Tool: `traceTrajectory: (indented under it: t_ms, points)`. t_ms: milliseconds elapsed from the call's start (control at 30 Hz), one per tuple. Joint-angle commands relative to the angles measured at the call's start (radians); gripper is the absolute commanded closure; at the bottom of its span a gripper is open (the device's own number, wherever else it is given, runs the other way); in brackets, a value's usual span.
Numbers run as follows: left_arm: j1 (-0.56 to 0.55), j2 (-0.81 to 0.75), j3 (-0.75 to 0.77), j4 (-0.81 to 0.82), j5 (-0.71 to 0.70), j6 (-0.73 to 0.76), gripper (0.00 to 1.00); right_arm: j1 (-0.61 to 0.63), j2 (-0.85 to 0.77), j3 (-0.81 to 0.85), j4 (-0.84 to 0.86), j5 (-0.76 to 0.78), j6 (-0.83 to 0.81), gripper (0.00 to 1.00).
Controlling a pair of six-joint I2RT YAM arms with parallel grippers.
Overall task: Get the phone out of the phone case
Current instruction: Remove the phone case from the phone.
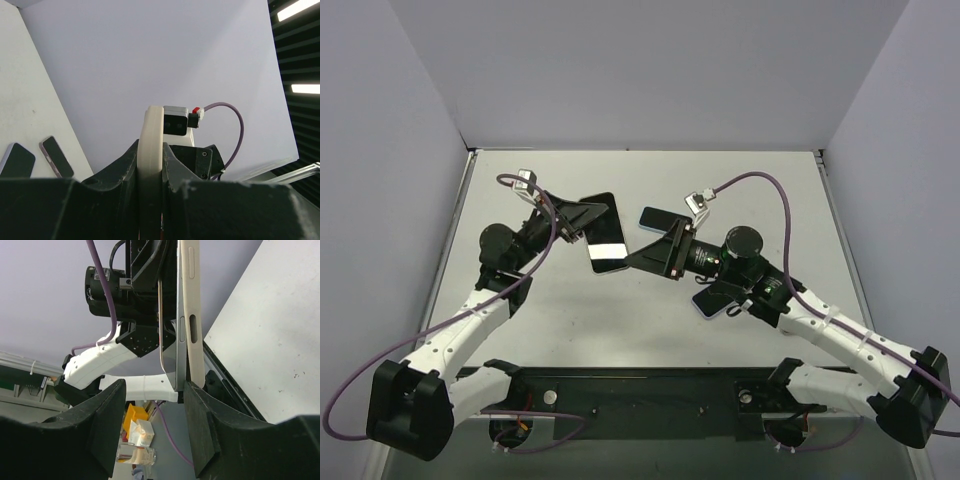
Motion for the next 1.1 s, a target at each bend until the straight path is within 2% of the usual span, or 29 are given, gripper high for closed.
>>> traceTrajectory:
  t_ms: [0, 367, 467, 500, 533, 567, 600, 633, 667, 767, 833, 867, 1033, 1067]
  points:
    - [-0.044, -0.021, 0.03, 0.188, 0.012, -0.135, 1.0, 0.017, 0.076, 0.063, 0.038, 0.005, -0.044, 0.54]
    - [-0.061, -0.081, 0.059, 0.09, 0.018, -0.07, 1.0, 0.019, 0.224, 0.184, 0.109, 0.01, -0.012, 0.57]
    - [-0.121, -0.077, 0.098, 0.004, 0.035, 0.028, 1.0, 0.013, 0.302, 0.248, 0.141, -0.019, -0.002, 0.71]
    - [-0.124, -0.077, 0.106, -0.004, 0.056, 0.07, 1.0, 0.008, 0.331, 0.27, 0.178, -0.048, 0.025, 0.85]
    - [-0.123, -0.08, 0.127, -0.062, 0.073, 0.137, 1.0, 0.005, 0.339, 0.259, 0.263, -0.059, 0.074, 0.92]
    - [-0.112, -0.096, 0.141, -0.117, 0.093, 0.171, 0.89, 0.005, 0.336, 0.251, 0.3, -0.058, 0.096, 1.0]
    - [-0.112, -0.112, 0.159, -0.228, 0.09, 0.265, 0.68, 0.003, 0.331, 0.233, 0.33, -0.055, 0.123, 1.0]
    - [-0.114, -0.153, 0.164, -0.285, 0.054, 0.312, 0.25, 0.005, 0.307, 0.222, 0.324, -0.03, 0.128, 1.0]
    - [-0.114, -0.178, 0.171, -0.406, 0.029, 0.413, 0.21, -0.004, 0.272, 0.202, 0.309, -0.016, 0.134, 1.0]
    - [-0.115, -0.27, 0.15, -0.495, -0.048, 0.539, 0.19, -0.043, 0.203, 0.161, 0.266, 0.042, 0.142, 1.0]
    - [-0.115, -0.305, 0.084, -0.414, -0.049, 0.515, 0.19, -0.078, 0.181, 0.147, 0.259, 0.031, 0.165, 1.0]
    - [-0.115, -0.307, 0.033, -0.322, -0.024, 0.472, 0.2, -0.096, 0.179, 0.146, 0.276, 0.016, 0.185, 1.0]
    - [-0.12, -0.242, -0.006, -0.101, 0.046, 0.375, 0.51, -0.113, 0.164, 0.118, 0.345, -0.016, 0.249, 1.0]
    - [-0.121, -0.235, -0.006, -0.072, 0.062, 0.36, 0.53, -0.116, 0.161, 0.116, 0.356, -0.013, 0.257, 1.0]
